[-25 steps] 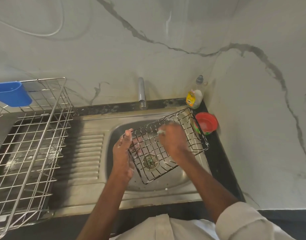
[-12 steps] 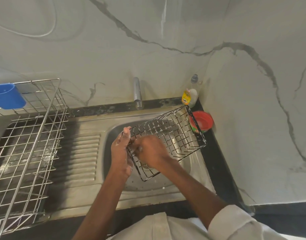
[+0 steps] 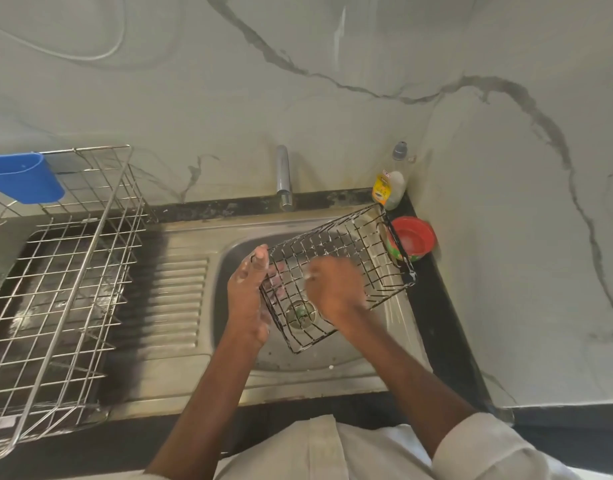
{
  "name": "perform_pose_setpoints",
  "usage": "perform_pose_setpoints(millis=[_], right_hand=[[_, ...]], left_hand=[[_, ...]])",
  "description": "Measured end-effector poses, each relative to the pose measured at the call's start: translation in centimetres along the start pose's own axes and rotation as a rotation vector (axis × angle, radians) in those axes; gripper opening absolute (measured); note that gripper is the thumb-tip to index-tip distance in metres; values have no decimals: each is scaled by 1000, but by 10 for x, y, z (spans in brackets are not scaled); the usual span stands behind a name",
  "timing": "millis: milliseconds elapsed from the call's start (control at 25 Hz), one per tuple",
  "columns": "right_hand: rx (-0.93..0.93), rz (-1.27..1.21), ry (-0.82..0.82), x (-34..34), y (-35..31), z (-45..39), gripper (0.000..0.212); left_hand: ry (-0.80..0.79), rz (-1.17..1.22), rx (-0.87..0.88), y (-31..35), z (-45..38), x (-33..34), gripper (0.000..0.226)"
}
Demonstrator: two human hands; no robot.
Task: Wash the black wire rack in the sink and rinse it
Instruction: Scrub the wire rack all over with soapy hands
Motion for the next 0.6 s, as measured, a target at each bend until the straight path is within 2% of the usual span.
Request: perform_pose_setpoints(millis=[80,160,240,400,480,600], right_hand=[[-201,-113,-233,31,-33,22,19],[-286,-79,-302,33,-38,28,22],[-166,10,-209,11,-14,10,22],[99,309,148,-53,39,-15,21],[154,333,150,-51,43,-11,17],[160,253,64,-22,28,-4,15]], left_hand=[[7,14,-4,0,0,-1,48],[19,20,-15,-2,0,-7,53],[44,6,-17,-6,2,-16,64],[42,33,-12,-7,4,-27,76],[47,28,0,-4,6,-27,74],[62,18,26,0,6,-25,68]])
Point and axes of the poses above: each hand's wrist, its own z-axis away from the middle knuckle, its own x-axis out of the palm, y = z × x, the point moved 8 cm from there along -z, towards the middle knuckle, and after that the axes turned 13 degrees about -z, right-handed, at the moved point
